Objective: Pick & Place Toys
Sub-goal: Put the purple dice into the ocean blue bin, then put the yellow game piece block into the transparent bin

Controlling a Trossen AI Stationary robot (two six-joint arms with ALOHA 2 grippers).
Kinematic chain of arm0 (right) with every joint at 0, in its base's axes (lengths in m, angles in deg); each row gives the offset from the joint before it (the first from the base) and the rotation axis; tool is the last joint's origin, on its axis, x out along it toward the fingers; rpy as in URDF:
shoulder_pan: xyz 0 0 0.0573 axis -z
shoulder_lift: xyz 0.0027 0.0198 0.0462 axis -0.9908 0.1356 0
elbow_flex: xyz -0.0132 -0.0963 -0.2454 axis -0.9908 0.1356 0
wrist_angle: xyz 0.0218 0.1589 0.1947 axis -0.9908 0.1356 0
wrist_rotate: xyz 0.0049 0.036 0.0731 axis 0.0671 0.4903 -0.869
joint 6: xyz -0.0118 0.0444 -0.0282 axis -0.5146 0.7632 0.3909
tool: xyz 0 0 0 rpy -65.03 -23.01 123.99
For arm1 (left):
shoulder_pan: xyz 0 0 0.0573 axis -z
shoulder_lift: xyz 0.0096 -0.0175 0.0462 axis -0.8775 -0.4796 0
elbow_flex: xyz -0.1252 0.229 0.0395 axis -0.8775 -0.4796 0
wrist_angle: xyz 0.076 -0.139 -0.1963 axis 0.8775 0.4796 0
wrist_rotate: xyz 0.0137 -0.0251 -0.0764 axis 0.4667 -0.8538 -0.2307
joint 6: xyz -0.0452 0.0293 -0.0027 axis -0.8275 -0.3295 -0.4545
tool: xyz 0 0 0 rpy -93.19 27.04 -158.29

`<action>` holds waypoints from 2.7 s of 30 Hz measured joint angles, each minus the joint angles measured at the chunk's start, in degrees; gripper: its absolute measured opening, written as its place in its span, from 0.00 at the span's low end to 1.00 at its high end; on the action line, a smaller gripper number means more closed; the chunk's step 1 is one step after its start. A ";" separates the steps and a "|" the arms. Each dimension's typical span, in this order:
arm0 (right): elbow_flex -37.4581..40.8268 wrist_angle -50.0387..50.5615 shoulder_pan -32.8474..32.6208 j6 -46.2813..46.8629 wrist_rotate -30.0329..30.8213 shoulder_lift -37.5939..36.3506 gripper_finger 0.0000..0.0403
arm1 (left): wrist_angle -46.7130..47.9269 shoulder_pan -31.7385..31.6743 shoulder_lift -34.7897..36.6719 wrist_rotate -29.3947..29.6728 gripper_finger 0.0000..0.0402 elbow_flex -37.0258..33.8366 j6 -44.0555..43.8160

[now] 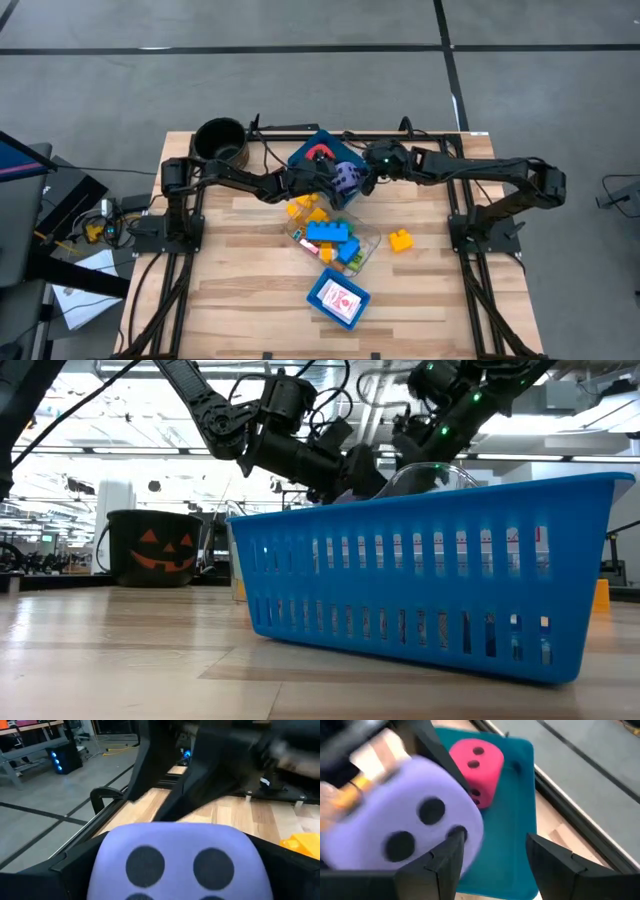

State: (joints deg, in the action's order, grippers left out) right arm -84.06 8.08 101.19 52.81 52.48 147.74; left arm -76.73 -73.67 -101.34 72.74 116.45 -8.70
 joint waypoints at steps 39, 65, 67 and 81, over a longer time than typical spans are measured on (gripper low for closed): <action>0.33 -11.47 0.33 -2.54 -4.13 -1.27 0.51 | -1.50 -7.22 0.08 -2.09 1.00 0.07 -6.92; 0.39 -12.27 3.45 -0.86 -9.65 -0.33 0.51 | 0.10 -6.73 0.20 -5.14 1.00 0.22 -6.59; 0.39 -11.40 3.49 -0.78 -8.73 -0.31 0.51 | 0.07 -6.34 0.20 -5.81 1.00 0.22 -6.58; 0.35 -6.66 5.38 -0.01 -10.25 -0.30 0.51 | -2.17 -5.99 0.17 -6.00 1.00 0.22 -6.48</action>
State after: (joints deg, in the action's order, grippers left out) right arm -83.71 1.43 106.57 52.80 42.23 147.45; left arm -78.90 -79.67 -101.16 66.74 116.67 -15.18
